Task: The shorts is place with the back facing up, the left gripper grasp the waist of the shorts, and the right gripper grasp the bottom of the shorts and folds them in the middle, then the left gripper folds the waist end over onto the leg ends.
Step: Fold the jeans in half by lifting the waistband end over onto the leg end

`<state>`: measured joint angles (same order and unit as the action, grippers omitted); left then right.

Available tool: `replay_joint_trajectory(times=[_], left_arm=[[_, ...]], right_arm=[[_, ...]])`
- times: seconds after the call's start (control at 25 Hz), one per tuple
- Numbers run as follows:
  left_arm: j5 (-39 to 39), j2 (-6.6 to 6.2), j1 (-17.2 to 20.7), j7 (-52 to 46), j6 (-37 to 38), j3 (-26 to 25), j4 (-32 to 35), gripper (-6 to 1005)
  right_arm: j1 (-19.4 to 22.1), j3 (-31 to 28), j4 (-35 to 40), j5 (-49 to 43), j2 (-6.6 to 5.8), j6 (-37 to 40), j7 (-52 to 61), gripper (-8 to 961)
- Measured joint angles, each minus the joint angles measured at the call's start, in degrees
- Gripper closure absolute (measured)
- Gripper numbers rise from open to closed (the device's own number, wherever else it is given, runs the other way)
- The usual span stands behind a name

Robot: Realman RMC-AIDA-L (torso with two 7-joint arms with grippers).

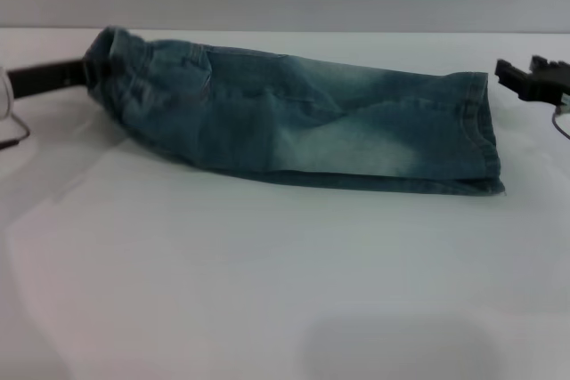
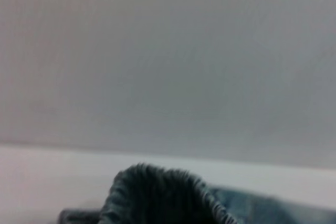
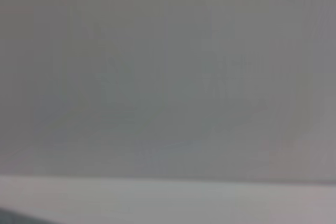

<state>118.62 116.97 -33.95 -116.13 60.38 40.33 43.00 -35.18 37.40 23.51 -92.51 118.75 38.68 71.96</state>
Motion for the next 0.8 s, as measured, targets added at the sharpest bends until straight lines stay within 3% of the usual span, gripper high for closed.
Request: replay_joint_trajectory(times=[0.16,0.48,0.8], left_arm=[[-4.21,0.57,-0.38,0.44,2.25,0.05,2.93,928],[-13.29,0.62,-2.74,2.06,8.23,0.36,2.57,914],[-20.91,0.78,-5.65,3.56,10.93,5.08,0.97,900]], right_arm=[[-0.93,0.03,-1.43,3.76,0.05,1.88,-4.20,394],[-3.81,0.68,-4.72,4.37,0.14,2.30,-7.09,395],[-7.93,0.78,-10.84,4.37,0.43,2.60,-12.70,395]])
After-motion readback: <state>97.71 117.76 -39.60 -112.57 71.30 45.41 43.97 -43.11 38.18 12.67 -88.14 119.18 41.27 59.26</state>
